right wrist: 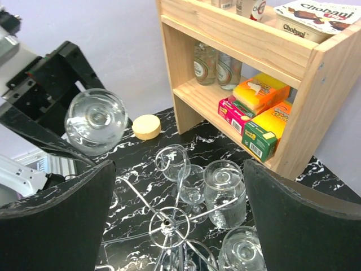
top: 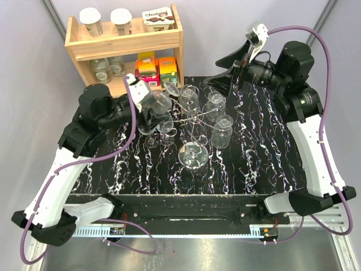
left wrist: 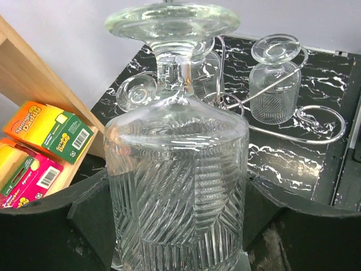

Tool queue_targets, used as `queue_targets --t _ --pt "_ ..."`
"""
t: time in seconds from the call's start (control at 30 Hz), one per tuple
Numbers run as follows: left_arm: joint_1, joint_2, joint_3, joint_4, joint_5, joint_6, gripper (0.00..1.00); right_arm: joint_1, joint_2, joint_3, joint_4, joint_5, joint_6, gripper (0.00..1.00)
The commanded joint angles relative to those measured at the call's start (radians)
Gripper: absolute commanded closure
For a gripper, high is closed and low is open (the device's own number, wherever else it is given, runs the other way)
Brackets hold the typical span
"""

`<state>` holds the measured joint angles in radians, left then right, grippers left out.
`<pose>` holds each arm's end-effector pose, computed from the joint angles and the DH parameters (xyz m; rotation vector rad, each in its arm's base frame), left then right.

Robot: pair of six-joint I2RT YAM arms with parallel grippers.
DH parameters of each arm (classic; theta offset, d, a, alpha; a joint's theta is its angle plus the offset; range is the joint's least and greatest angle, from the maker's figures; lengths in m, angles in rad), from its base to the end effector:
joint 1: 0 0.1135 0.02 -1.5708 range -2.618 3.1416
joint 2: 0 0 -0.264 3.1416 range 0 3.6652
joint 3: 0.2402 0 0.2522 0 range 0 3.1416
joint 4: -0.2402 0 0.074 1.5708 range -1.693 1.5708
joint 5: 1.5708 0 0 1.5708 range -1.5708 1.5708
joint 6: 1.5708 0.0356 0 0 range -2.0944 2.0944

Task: Place the wine glass upside down on the wine glass rack
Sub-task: Turn the wine glass upside down at the wine rack.

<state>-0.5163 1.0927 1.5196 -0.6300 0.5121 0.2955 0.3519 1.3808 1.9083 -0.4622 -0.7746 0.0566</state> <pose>0.1649 -0.1137 0.4828 1.0332 1.4592 -0.6120 0.2269 0.1098 0.5544 -0.8447 1.3523 0.9004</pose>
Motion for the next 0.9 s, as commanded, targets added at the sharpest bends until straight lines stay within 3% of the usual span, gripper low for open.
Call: queue_targets --t 0.0,0.27,0.57,0.87 --pt "0.05 -0.089 -0.105 0.271 0.069 -0.079 1.0 -0.022 0.014 0.021 -0.001 0.029 -0.024 0.01" --pt "0.116 -0.218 -0.341 0.441 0.046 -0.171 1.0 -0.042 0.049 0.031 -0.001 0.026 -0.032 0.01" --pt "0.151 -0.293 -0.51 0.542 0.039 -0.206 1.0 -0.05 0.075 0.017 0.005 0.018 -0.04 0.01" --pt "0.159 -0.307 -0.667 0.703 0.13 -0.251 1.0 -0.054 0.075 -0.009 0.008 0.0 -0.044 0.0"
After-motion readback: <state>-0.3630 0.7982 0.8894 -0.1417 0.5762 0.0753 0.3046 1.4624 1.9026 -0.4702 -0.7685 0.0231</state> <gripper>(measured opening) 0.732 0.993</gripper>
